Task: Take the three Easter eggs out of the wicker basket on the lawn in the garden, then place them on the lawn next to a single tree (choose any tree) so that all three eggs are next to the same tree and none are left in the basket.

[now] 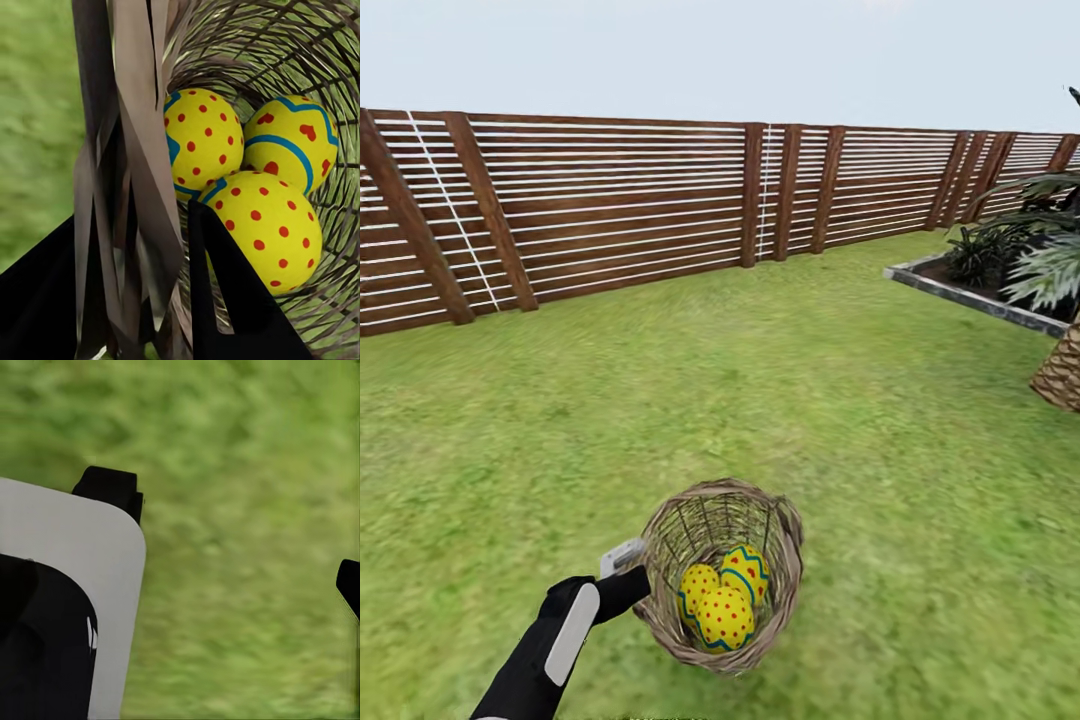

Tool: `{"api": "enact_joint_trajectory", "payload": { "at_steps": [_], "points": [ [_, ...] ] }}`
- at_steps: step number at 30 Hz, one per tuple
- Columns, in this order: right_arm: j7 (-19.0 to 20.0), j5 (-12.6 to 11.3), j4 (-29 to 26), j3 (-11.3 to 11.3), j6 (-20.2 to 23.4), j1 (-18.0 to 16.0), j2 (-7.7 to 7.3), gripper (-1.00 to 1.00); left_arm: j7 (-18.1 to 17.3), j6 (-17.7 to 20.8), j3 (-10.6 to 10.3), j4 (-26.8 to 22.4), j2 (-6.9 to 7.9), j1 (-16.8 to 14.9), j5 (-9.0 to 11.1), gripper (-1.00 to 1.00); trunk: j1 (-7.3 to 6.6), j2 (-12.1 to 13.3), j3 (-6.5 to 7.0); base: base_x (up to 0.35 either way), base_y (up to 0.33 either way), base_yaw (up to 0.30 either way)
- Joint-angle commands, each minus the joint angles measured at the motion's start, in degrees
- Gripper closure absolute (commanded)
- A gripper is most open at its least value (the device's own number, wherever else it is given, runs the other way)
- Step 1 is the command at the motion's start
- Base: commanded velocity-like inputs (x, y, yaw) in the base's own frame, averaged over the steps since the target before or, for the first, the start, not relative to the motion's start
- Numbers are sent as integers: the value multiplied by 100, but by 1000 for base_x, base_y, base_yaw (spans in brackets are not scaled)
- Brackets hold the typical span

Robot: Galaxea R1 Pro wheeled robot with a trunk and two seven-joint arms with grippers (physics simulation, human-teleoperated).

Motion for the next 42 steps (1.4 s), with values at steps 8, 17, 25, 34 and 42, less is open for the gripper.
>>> {"api": "enact_joint_trajectory", "payload": {
  "at_steps": [8,17,25,34,42],
  "points": [
    [8,42,22,-48,-38,-8,-5,-100,48,17,21,-2,3,-1,166,100,-1,-3,-40,0,0,242],
    [8,42,22,-48,-38,-8,-5,-100,48,17,21,-2,12,2,164,100,-1,-3,-80,0,0,245],
    [8,46,22,-48,-38,-8,-3,-100,48,17,21,-2,12,7,164,100,-1,-3,-115,0,0,245],
    [-85,38,22,-48,-20,-8,3,-100,48,17,21,-2,12,5,164,100,-1,-3,-158,0,0,245],
    [-273,43,30,-48,-7,-8,13,-100,48,17,21,-2,12,7,164,100,-1,-3,-198,0,0,241]
  ]
}}
